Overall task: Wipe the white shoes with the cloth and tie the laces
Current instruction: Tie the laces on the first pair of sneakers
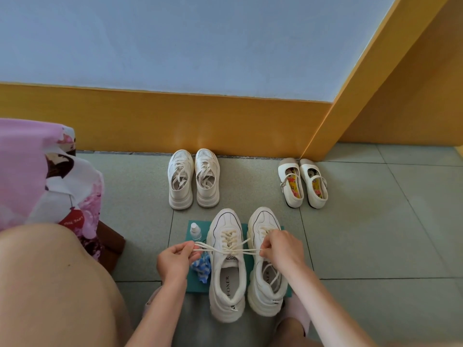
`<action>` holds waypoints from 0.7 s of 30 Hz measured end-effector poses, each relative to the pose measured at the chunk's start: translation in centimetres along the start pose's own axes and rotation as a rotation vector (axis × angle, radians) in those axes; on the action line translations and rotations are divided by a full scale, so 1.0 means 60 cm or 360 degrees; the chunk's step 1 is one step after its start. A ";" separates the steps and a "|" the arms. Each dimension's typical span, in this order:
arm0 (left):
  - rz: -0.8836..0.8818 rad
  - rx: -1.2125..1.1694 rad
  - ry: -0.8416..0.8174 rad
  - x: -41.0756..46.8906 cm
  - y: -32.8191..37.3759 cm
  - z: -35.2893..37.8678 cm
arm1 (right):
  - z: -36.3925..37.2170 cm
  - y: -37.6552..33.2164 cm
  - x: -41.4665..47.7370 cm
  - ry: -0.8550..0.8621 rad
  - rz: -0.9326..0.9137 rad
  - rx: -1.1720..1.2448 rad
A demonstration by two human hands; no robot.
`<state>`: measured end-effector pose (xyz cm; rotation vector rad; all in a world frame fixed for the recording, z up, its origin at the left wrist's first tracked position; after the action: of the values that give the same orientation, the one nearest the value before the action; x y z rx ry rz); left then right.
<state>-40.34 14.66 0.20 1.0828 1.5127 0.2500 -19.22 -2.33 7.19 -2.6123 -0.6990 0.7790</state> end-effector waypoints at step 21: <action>0.1578 0.1540 -0.0718 -0.181 0.116 0.237 | -0.004 0.125 -0.020 -0.0030 0.0434 0.0468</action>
<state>-26.08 4.66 8.26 2.4312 0.5251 -0.0930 -17.26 -9.24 4.61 -2.4570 -0.2114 0.9077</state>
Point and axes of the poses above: each hand's wrist, its own x-axis towards the middle knuckle, its own z-axis out of the palm, y = z × x, the point moved 10 cm from there along x, towards the middle knuckle, and after that the axes turned 14 degrees about x, right-handed, at the moved point
